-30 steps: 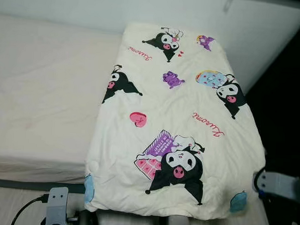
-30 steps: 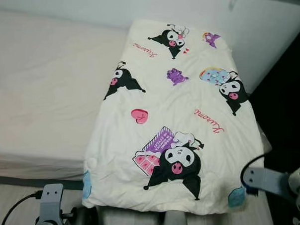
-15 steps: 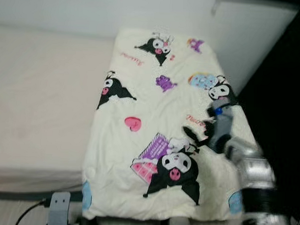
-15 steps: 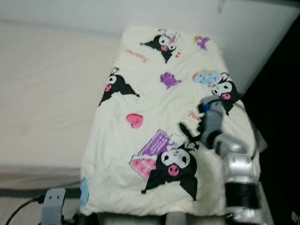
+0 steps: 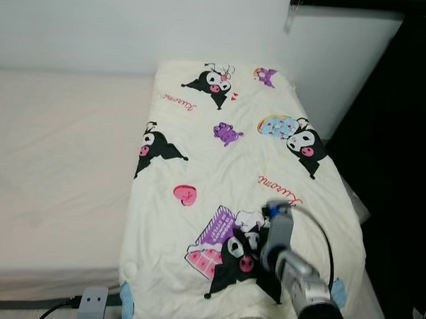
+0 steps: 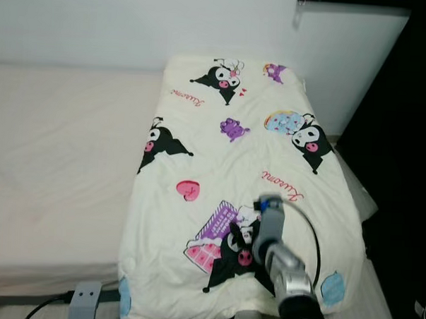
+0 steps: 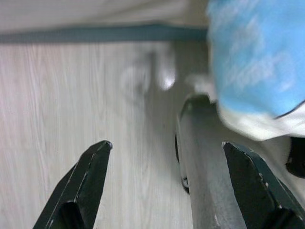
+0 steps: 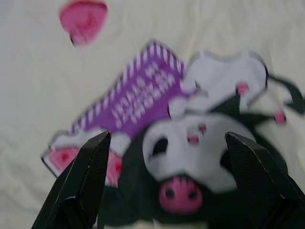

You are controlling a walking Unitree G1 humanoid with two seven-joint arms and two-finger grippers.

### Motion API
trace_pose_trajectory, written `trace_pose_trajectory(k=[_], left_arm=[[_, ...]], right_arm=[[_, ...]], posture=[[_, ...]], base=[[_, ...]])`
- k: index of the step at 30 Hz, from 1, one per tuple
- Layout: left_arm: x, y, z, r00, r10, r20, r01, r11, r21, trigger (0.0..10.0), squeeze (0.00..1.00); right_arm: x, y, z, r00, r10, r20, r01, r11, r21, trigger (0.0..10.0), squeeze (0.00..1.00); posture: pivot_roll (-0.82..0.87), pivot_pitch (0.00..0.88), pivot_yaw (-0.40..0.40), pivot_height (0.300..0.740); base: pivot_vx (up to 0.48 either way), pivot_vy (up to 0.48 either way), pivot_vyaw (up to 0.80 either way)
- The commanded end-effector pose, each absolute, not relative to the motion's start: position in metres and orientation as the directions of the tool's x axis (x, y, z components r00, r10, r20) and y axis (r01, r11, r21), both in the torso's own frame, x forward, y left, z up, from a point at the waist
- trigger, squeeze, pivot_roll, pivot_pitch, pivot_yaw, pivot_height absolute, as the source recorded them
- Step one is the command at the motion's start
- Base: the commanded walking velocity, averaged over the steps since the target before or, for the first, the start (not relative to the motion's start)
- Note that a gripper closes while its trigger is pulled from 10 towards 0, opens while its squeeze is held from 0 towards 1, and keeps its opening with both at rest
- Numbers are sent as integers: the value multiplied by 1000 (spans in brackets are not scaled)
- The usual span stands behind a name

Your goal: Clean up the room

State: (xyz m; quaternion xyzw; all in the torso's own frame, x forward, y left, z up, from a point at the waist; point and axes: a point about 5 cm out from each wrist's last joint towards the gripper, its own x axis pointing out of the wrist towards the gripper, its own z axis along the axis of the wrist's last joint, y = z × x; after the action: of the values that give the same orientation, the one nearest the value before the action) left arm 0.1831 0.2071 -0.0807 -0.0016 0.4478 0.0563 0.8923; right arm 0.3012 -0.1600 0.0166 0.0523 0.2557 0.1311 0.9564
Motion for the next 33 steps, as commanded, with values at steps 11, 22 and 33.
trace_pose_trajectory(k=[11, 22, 33], left_arm=[[179, 210, -83, 558, 108, -823, -104, 993, 60, 10000, 0], [177, 203, -84, 571, 46, -820, -47, 999, 23, 10000, 0], [178, 196, -85, 563, 16, -826, 5, 1000, 23, 10000, 0]], right_arm=[[272, -173, -23, 759, 181, -626, -181, 981, 63, 10000, 0], [242, -174, -50, 680, 115, -724, -194, 981, -26, 10000, 0], [229, -169, -59, 647, 151, -747, -258, 966, -28, 10000, 0]], posture=[[-111, 105, -24, 720], [-102, 103, -25, 740], [-98, 96, -21, 740]], base=[[-87, 0, 0], [-175, 0, 0], [0, -410, 548]])
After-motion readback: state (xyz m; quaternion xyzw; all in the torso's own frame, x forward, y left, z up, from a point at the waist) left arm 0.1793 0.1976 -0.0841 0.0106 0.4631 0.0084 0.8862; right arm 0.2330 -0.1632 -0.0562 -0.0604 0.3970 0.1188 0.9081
